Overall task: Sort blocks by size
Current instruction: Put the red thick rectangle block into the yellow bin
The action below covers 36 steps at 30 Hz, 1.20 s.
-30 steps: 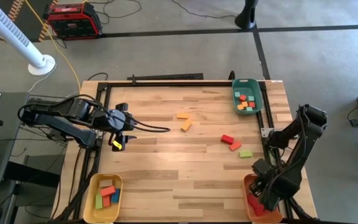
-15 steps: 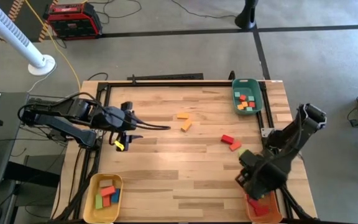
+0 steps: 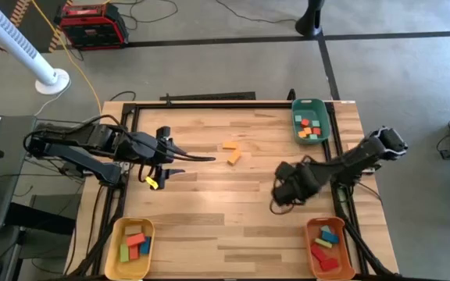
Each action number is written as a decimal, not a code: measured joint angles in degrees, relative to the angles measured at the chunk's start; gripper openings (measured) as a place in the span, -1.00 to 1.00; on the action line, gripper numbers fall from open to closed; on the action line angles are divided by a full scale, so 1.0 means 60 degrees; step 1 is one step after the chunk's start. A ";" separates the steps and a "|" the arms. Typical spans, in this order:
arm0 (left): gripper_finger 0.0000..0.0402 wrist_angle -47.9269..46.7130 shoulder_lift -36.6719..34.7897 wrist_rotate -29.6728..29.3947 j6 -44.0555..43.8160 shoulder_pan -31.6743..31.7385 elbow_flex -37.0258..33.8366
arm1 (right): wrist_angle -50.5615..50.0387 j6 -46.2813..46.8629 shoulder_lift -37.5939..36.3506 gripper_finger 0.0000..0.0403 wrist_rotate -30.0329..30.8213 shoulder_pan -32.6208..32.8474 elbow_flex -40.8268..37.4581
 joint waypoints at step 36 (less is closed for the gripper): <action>0.22 -0.1754 0.2711 0.0092 -0.0589 -0.0067 -0.0004 | 0.4199 -0.5345 -0.0032 0.02 -0.1880 -0.3831 -0.3343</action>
